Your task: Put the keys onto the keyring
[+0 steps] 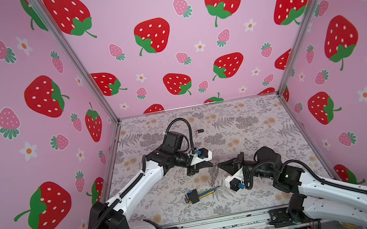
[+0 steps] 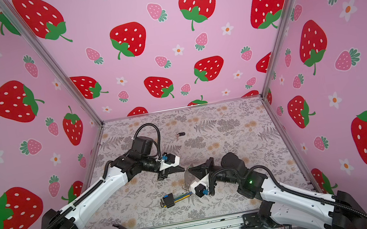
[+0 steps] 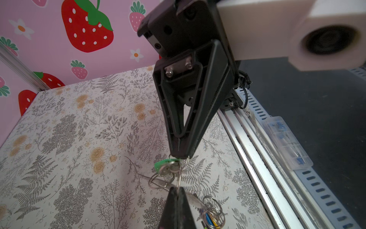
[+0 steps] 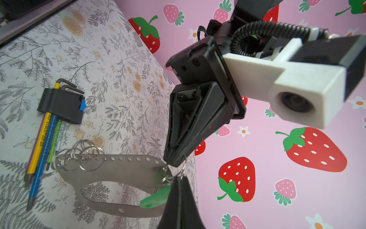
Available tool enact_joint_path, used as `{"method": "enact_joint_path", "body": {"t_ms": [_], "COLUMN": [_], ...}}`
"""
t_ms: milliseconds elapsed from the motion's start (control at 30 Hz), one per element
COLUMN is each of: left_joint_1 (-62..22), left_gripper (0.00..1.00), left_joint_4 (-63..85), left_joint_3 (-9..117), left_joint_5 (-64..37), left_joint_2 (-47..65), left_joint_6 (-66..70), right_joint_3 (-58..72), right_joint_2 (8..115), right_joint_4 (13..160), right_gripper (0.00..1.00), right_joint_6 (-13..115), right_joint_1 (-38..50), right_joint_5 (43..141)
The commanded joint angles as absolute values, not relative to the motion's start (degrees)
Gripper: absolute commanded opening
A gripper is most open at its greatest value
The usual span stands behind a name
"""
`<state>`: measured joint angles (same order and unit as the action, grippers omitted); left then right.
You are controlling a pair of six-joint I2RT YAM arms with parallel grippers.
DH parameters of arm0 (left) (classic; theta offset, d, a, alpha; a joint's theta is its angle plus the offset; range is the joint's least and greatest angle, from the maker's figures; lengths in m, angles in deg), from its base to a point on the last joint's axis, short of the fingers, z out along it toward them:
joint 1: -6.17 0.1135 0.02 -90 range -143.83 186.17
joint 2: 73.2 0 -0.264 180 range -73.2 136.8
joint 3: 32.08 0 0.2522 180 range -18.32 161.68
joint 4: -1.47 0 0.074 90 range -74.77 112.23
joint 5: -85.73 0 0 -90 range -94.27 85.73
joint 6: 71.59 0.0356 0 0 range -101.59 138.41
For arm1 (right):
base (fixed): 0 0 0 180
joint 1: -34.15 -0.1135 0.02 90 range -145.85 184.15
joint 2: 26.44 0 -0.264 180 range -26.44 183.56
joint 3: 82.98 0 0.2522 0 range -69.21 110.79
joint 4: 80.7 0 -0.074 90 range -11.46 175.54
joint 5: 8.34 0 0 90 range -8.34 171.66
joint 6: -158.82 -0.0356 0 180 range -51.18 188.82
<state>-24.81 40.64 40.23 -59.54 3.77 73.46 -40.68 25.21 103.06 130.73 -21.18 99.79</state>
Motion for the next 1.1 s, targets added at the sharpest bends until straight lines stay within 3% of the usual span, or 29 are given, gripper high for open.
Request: {"method": "enact_joint_path", "body": {"t_ms": [0,333,1067], "left_joint_1": [-24.11,-23.53,-24.87], "left_gripper": [0.00,0.00,0.00], "left_joint_4": [34.70,33.95,26.94], "left_joint_3": [40.25,40.91,38.03], "left_joint_5": [-61.55,-62.19,-53.34], "left_joint_2": [0.41,1.80,-2.37], "left_joint_6": [72.60,70.88,71.70], "right_joint_3": [-40.53,-40.24,-37.29], "right_joint_2": [27.56,27.55,29.37], "right_joint_4": [94.70,94.02,92.85], "right_gripper": [0.00,0.00,0.00], "right_joint_6": [134.53,136.87,126.78], "right_joint_1": [-20.99,-20.98,-18.49], "right_joint_5": [101.21,101.89,109.12]}}
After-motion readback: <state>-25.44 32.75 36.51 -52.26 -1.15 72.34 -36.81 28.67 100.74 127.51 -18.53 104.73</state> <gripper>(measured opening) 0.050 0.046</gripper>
